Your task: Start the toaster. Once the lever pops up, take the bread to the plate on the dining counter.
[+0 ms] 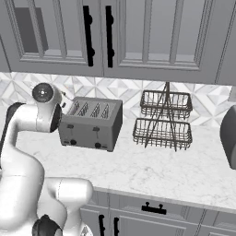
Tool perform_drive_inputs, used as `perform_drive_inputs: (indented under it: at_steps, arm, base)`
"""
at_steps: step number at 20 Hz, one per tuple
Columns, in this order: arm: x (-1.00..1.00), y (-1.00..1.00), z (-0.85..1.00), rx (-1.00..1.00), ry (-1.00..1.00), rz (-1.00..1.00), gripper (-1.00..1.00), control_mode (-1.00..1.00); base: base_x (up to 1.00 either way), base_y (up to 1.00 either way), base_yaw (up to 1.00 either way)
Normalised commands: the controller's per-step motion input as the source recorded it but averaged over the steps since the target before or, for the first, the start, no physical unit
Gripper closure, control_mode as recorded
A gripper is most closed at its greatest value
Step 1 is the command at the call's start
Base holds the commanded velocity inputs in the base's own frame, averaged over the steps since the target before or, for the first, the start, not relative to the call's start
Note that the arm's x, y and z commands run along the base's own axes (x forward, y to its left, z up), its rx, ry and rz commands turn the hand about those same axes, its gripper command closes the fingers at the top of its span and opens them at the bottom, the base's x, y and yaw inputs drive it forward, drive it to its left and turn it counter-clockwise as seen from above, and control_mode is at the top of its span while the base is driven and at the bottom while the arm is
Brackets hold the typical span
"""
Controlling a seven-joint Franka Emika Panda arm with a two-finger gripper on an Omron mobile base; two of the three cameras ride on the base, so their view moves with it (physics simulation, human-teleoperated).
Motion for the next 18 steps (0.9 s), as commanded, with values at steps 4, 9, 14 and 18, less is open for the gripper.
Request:
perform_drive_inputs:
  at_steps: [4, 9, 14, 18]
  arm:
    - [-1.00, -0.23, 0.01, -0.10, 0.20, -0.10, 1.00, -1.00]
    - [-0.97, -0.27, 0.00, -0.12, 0.18, -0.18, 1.00, -1.00]
    - [-0.58, -0.11, 0.00, -0.13, 0.17, -0.21, 1.00, -1.00]
    - [-0.18, 0.00, 0.00, -0.12, 0.06, -0.14, 1.00, -1.00]
  base:
    - [0.00, 0.00, 0.00]
    - [0.00, 0.00, 0.00]
    - [0.00, 0.00, 0.00]
    - [0.00, 0.00, 0.00]
